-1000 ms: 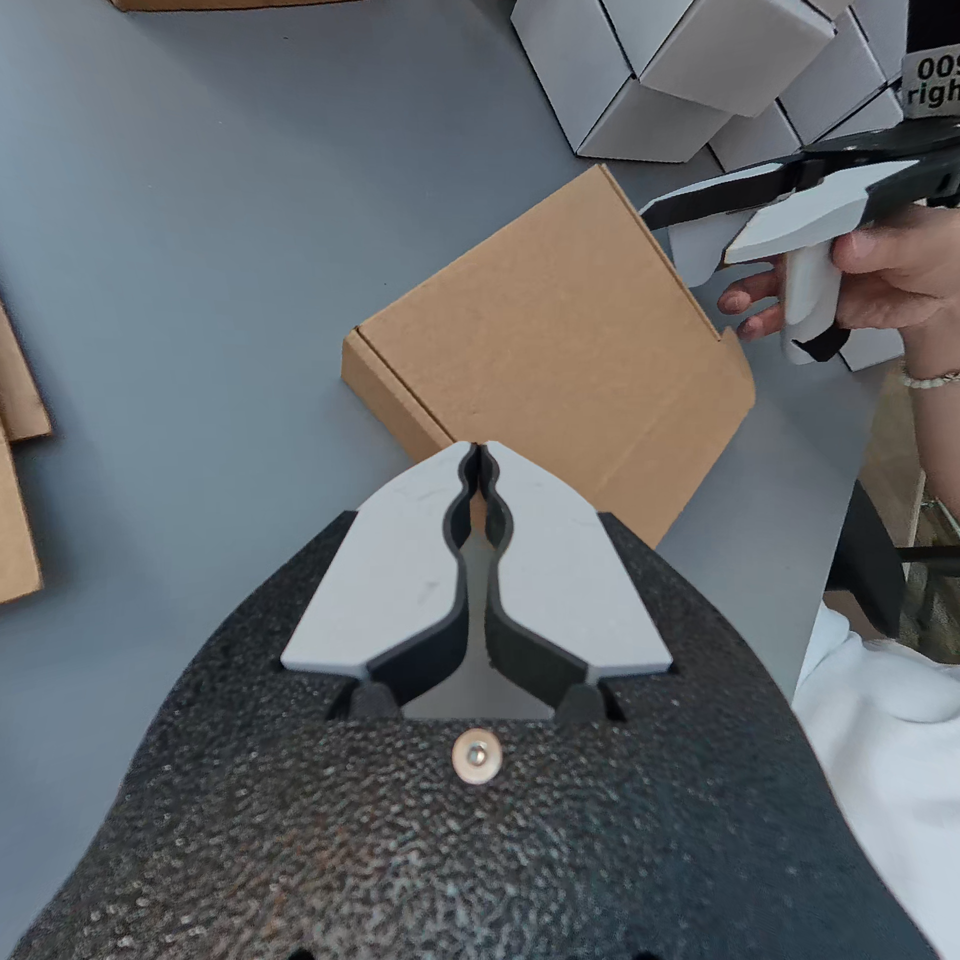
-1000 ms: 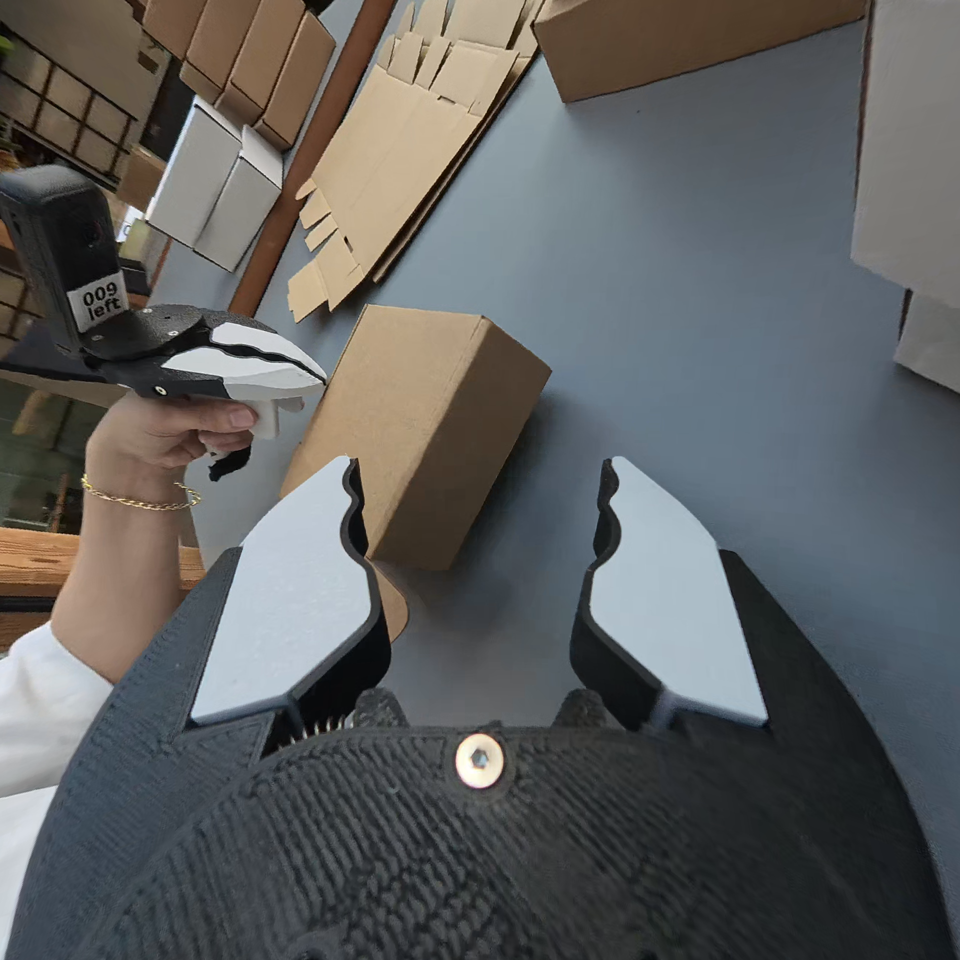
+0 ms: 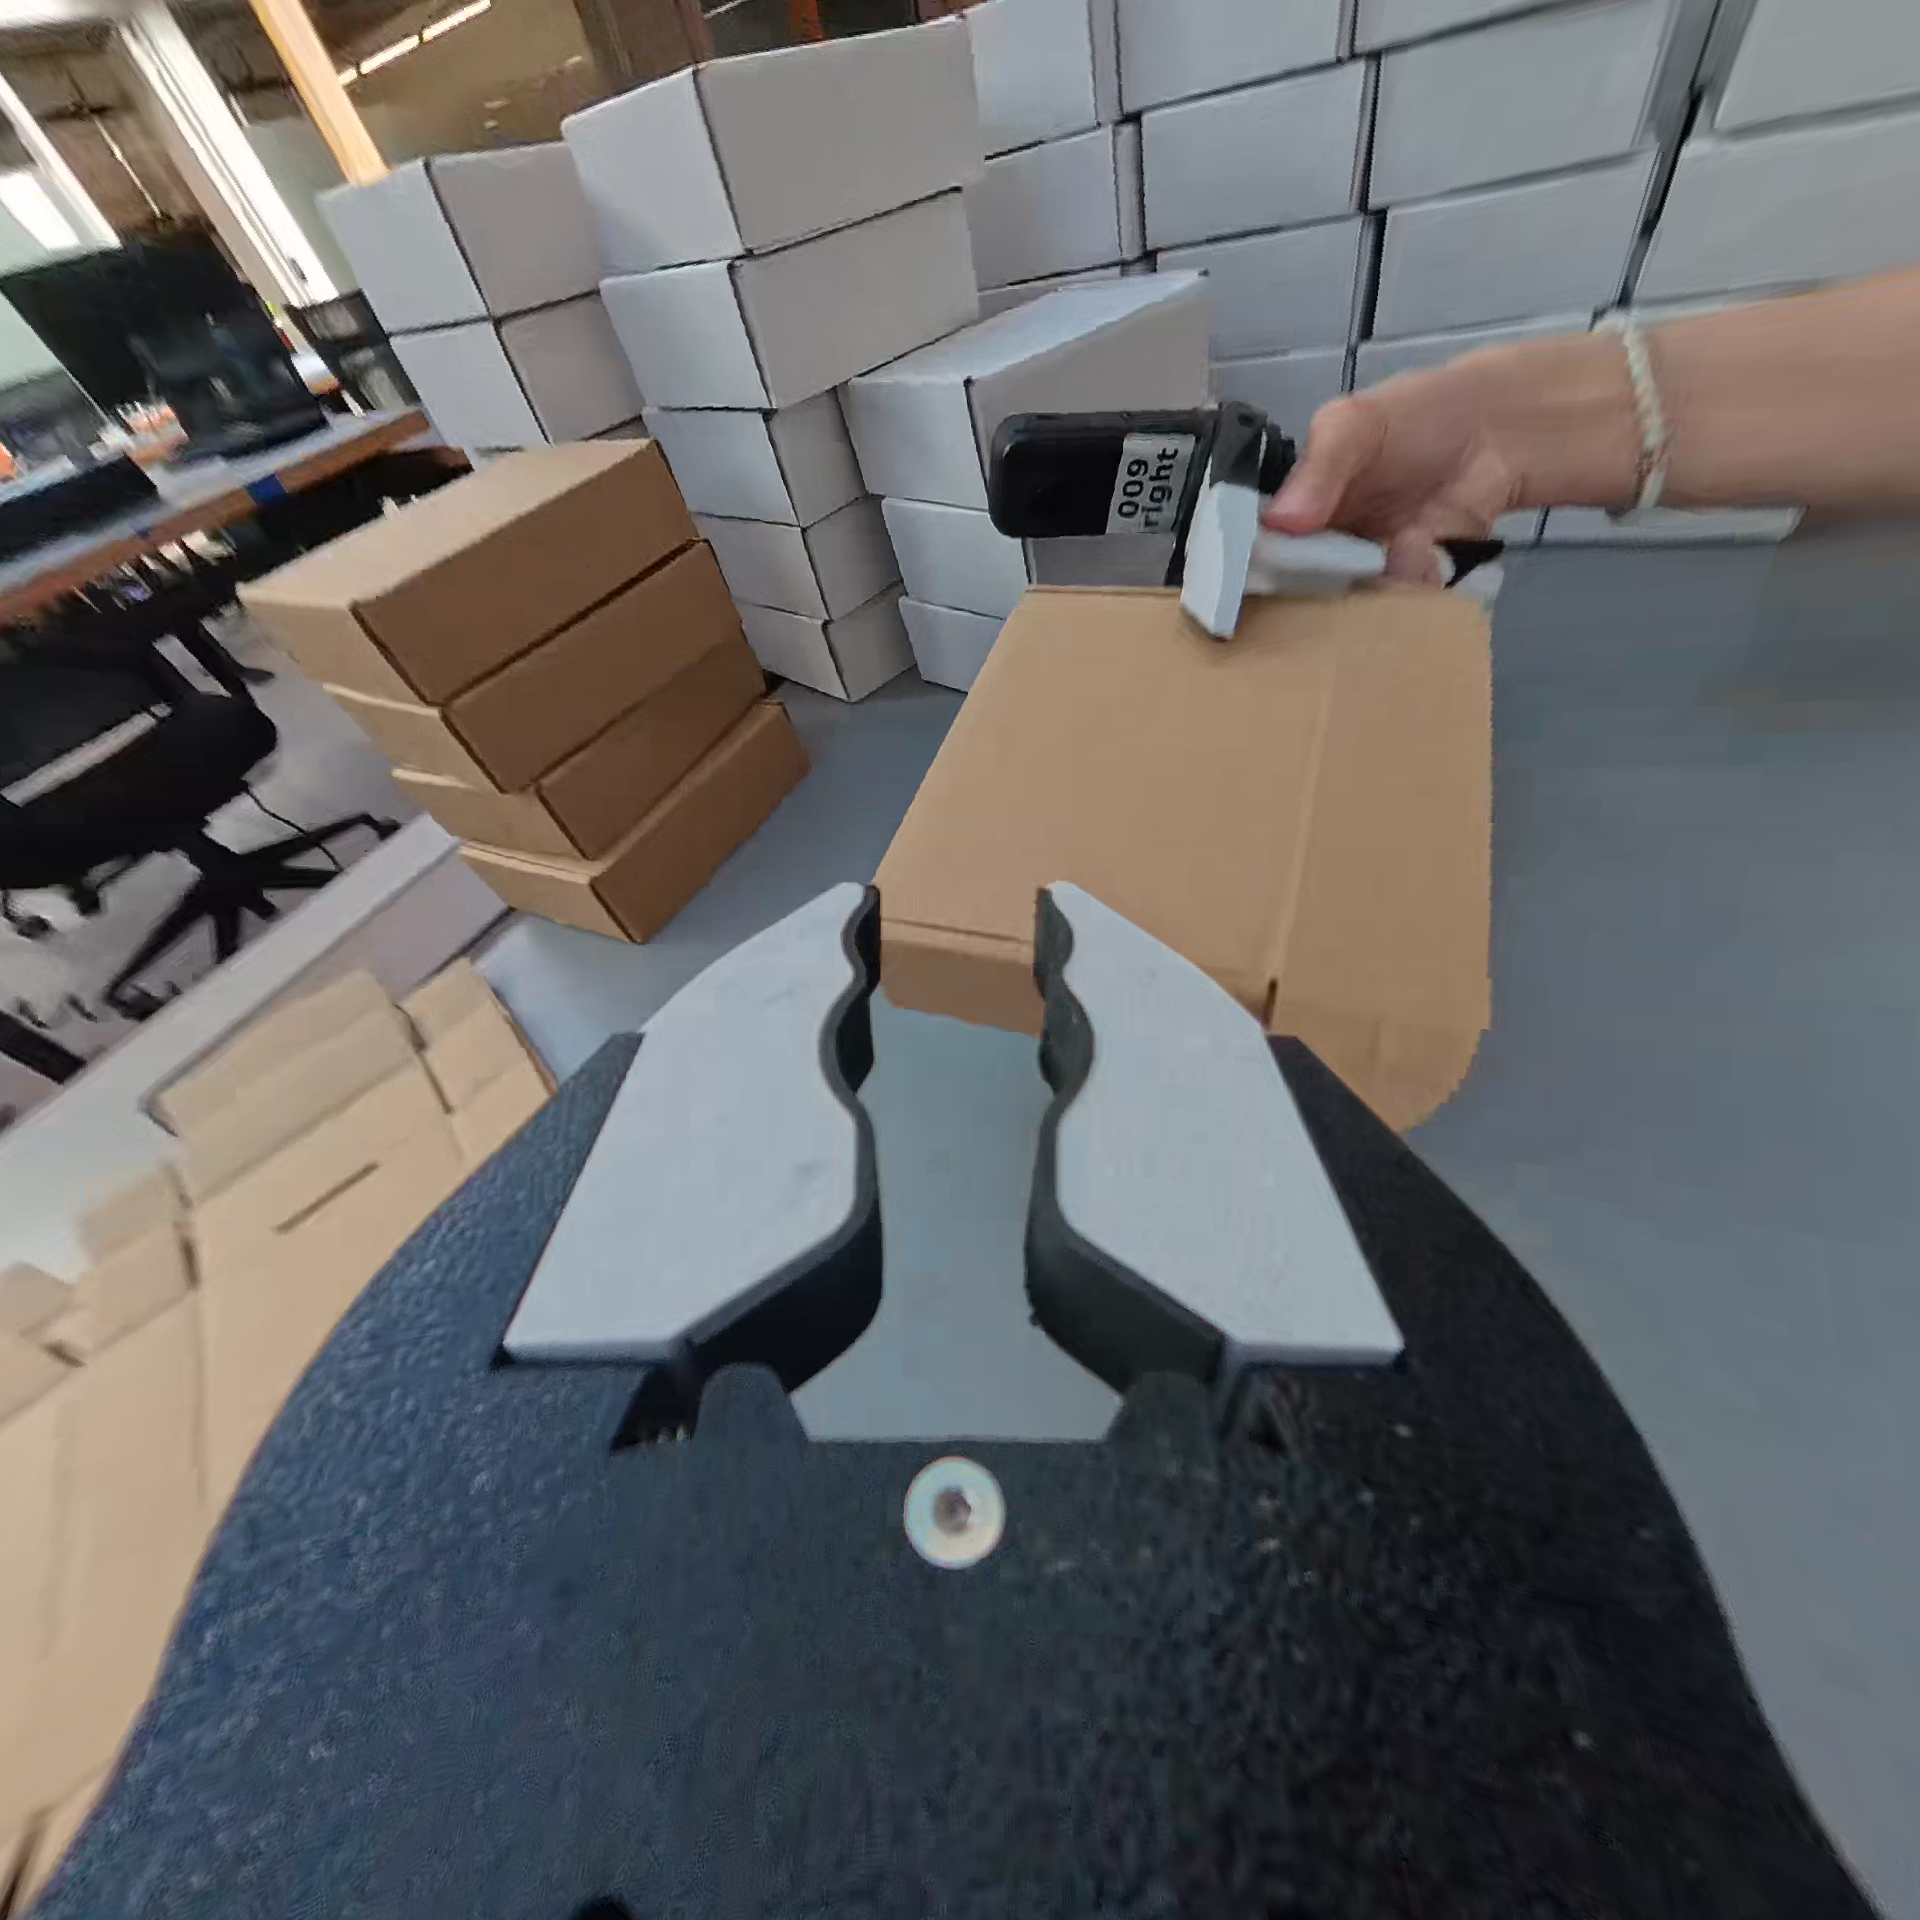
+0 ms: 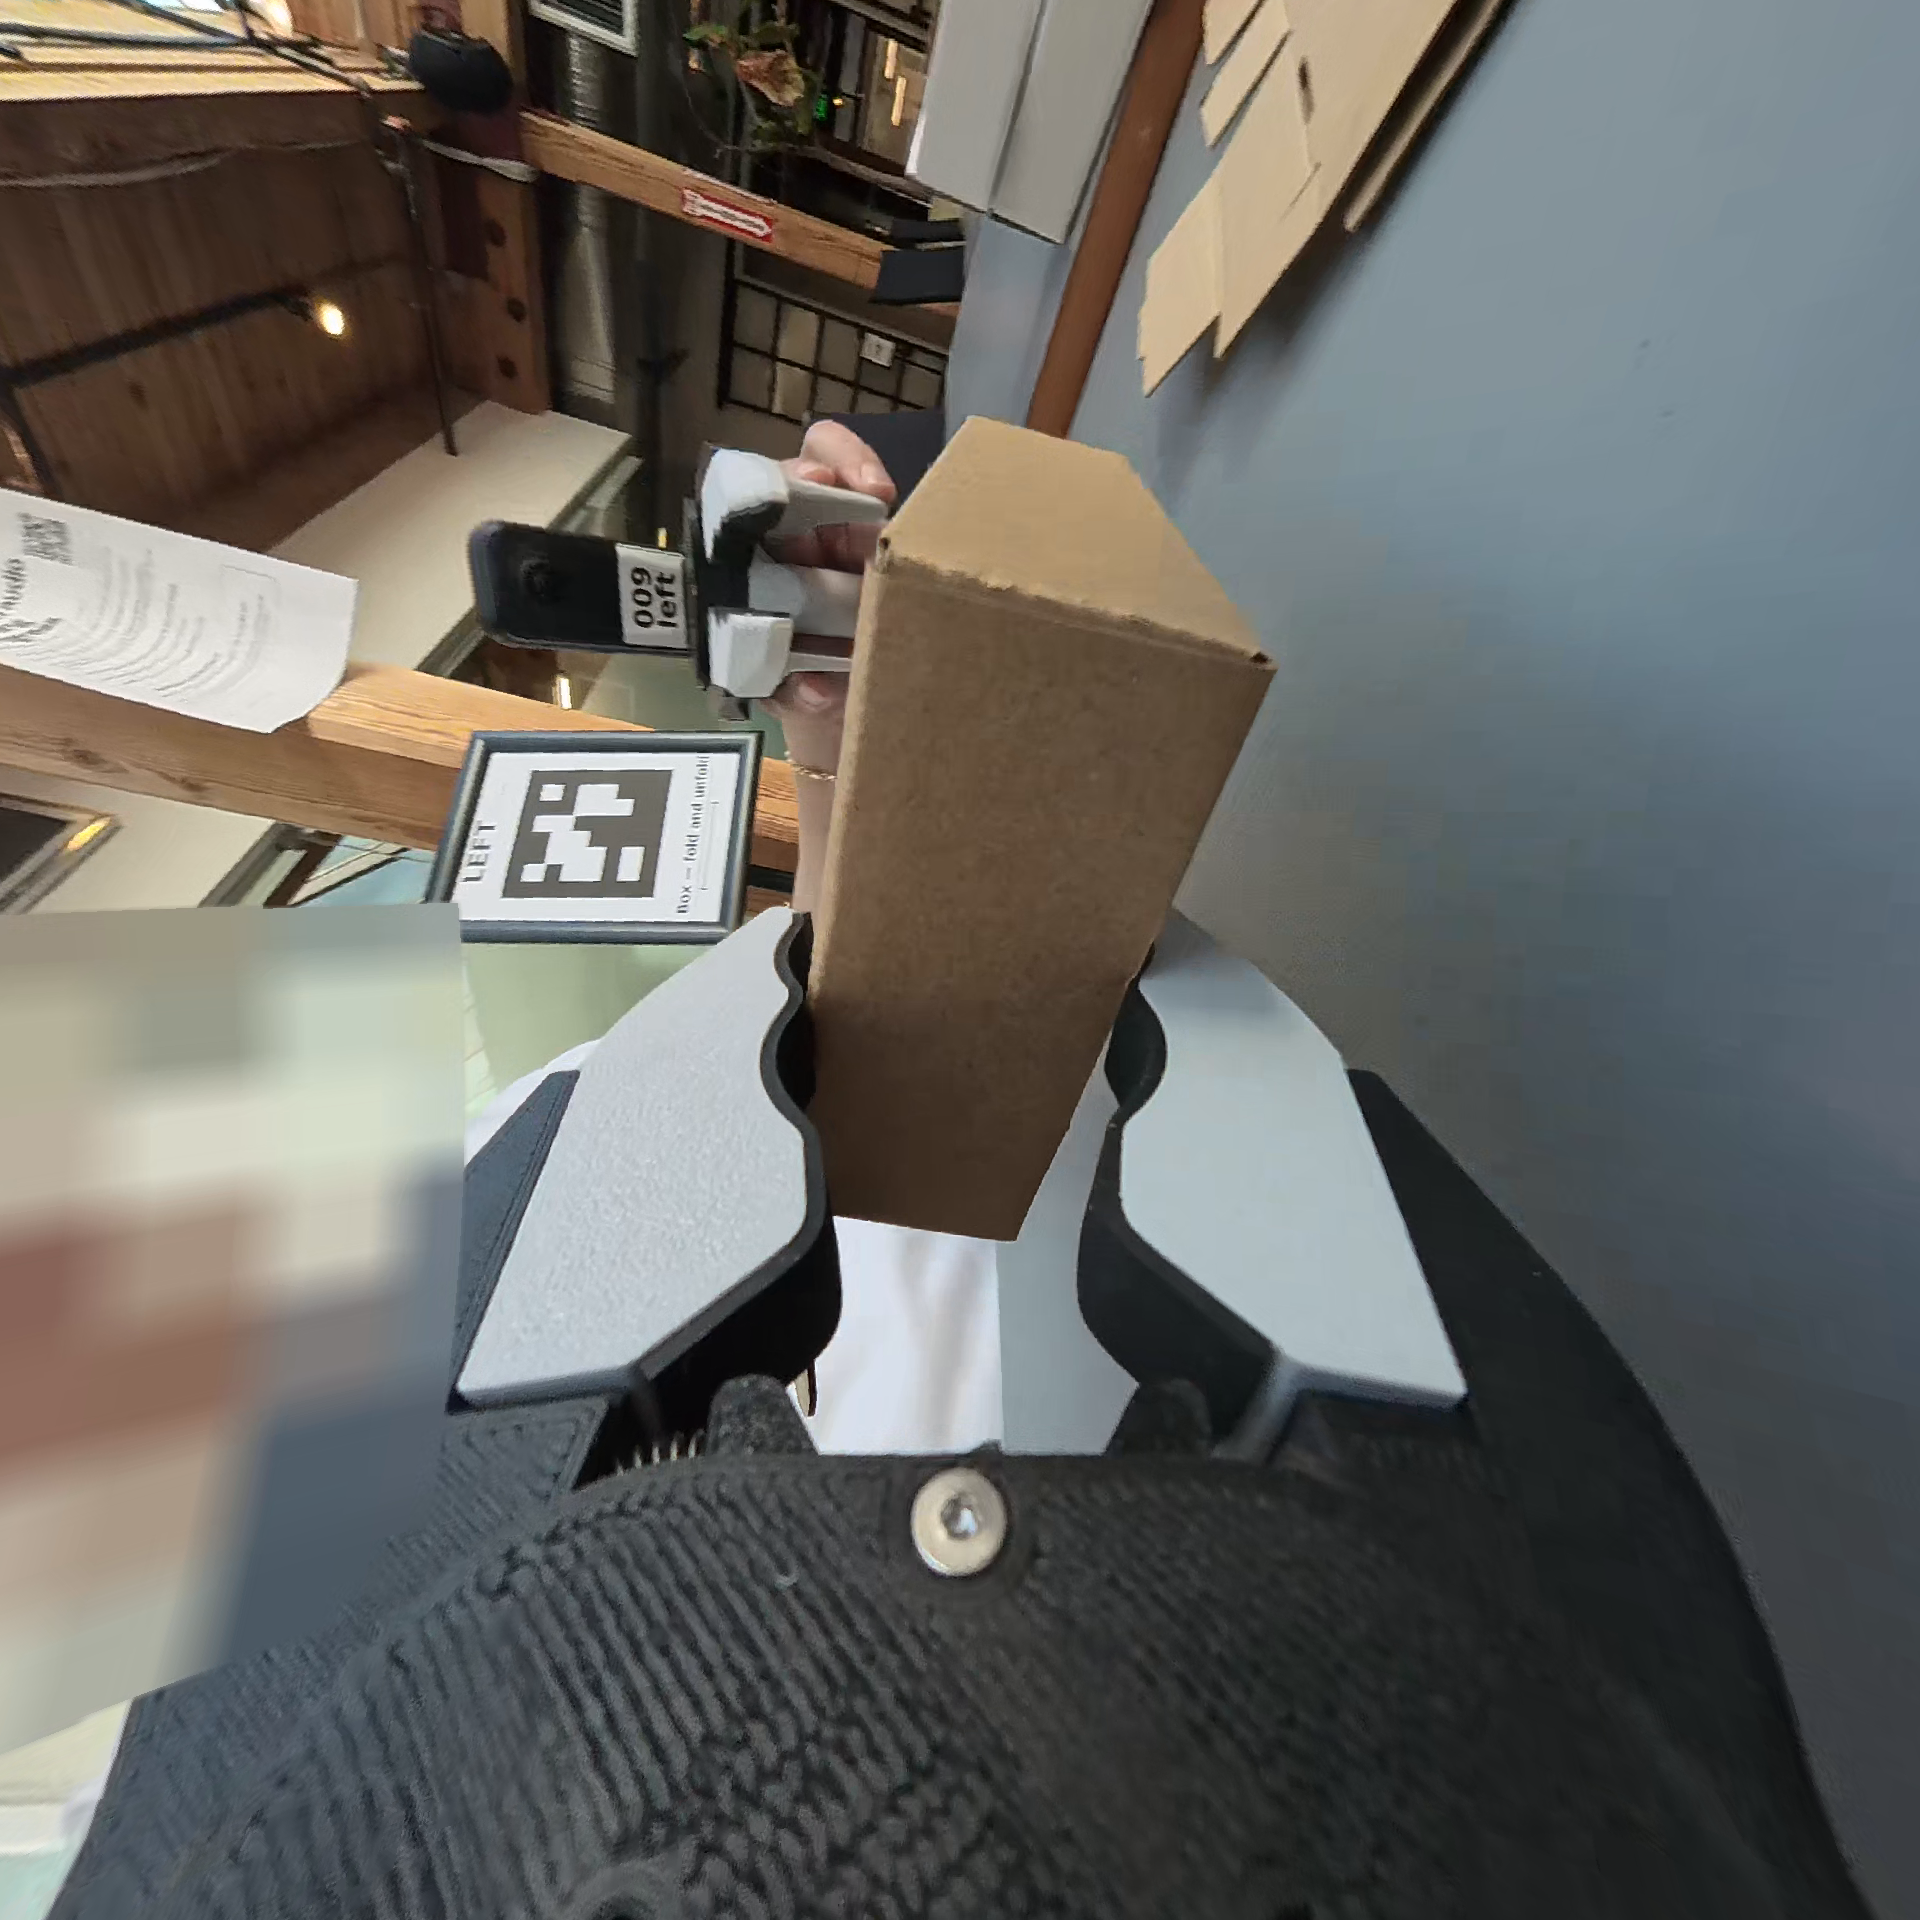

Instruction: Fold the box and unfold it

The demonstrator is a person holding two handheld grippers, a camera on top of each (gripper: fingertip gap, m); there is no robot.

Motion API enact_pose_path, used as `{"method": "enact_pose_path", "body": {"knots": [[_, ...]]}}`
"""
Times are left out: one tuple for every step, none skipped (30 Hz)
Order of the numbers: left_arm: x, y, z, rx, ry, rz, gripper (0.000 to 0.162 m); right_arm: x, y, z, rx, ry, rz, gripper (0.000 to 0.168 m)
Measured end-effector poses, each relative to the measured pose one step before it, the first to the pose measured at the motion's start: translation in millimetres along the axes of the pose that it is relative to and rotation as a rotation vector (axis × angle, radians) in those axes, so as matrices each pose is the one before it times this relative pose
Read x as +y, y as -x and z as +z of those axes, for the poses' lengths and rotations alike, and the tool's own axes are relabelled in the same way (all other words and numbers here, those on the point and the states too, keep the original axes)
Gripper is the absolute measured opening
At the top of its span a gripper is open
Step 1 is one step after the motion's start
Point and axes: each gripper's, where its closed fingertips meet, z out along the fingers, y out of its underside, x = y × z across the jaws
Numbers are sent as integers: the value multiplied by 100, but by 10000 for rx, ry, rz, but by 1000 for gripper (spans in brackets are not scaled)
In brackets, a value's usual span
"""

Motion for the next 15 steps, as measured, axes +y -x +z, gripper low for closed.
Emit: {"method": "enact_pose_path", "body": {"knots": [[37,121,-573,-270,317,1453,34,215,676,-283,-480,25,-49,56],[150,311,-507,-440,300,1404,38,225,583,-247,-380,62,-14,56],[87,393,-418,-558,202,1246,44,157,478,-166,-285,41,47,56],[-152,333,-349,-582,26,1032,52,127,411,-86,-225,9,85,56],[-349,-72,-297,-342,-91,891,55,112,347,-21,-163,-6,38,56],[-504,-361,-232,-188,-142,863,60,173,291,32,-119,50,-46,56],[-607,-578,-198,-125,-170,939,64,192,284,65,-123,70,-12,56],[-595,-799,-133,-43,-124,1121,66,96,195,98,-89,17,10,56],[-573,-896,-60,-4,-72,1254,68,147,200,142,-112,59,46,56],[-645,-793,-15,-56,-84,1245,68,219,172,182,-115,111,76,56],[-762,-501,-14,-181,-155,1130,68,209,137,233,-78,109,51,56],[-817,-284,-12,-170,-224,865,68,185,96,252,-46,109,36,56],[-738,-136,31,-101,-235,514,67,131,79,262,-42,87,72,56],[-585,207,83,-215,-186,275,67,81,154,246,-107,64,91,56],[-517,325,107,-218,-187,206,67,168,247,234,-171,131,88,56]]}}
